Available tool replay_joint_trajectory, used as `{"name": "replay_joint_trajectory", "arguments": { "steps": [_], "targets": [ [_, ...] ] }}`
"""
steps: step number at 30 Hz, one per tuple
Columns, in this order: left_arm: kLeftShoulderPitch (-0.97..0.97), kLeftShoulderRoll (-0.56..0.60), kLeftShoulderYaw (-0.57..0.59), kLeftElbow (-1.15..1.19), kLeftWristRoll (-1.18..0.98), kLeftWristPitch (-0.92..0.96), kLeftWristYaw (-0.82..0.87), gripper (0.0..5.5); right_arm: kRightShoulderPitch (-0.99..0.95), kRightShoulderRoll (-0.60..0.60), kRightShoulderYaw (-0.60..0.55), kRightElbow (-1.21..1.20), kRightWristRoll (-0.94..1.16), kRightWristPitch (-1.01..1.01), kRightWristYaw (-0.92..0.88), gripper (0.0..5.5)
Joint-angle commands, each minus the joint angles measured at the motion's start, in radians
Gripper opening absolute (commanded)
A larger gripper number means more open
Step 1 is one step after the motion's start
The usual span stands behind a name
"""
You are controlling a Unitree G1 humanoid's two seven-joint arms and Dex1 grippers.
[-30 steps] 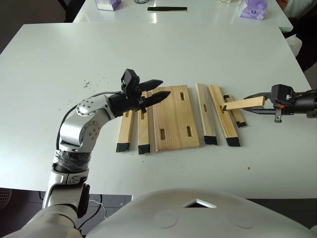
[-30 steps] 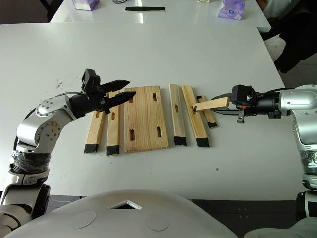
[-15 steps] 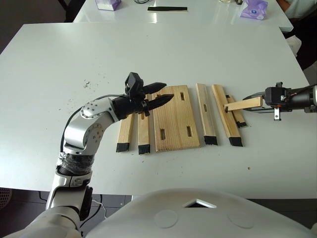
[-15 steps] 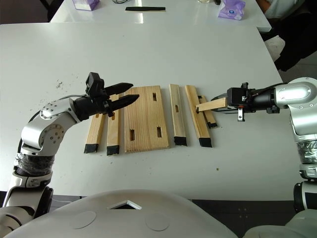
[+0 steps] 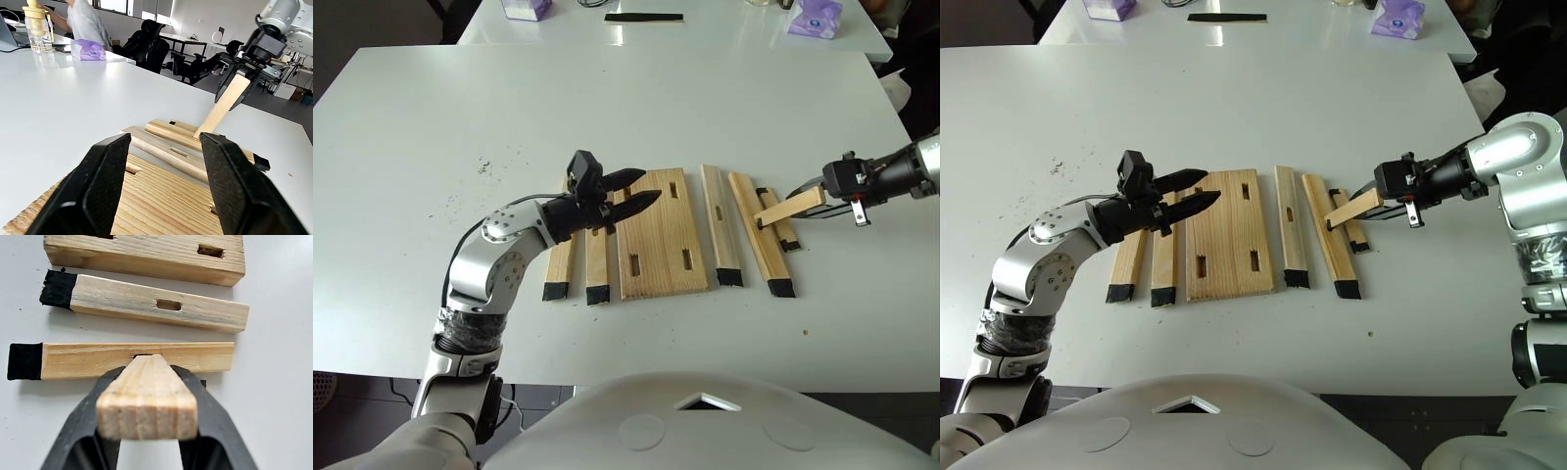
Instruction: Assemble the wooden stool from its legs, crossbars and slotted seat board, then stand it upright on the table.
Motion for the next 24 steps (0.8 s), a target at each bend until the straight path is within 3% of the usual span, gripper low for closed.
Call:
{"name": "replay_joint_trajectory", "arguments": {
  "steps": [1,13,24],
  "targets": [
    [0.022,-0.014,-0.017,-0.023,0.019,-0.01,0.021,2.62,-0.12,-0.005,0.141,0.079,-0.006,-0.005,0.016,1.3],
    [0.073,-0.05,-0.045,-0.046,0.049,-0.033,0.059,2.62,-0.263,-0.077,0.48,0.037,0.144,0.033,0.016,1.3],
    [0.086,-0.057,-0.078,-0.038,0.074,-0.041,0.061,2.62,-0.132,-0.069,0.456,0.02,0.187,0.068,0.016,1.3]
  ]
}}
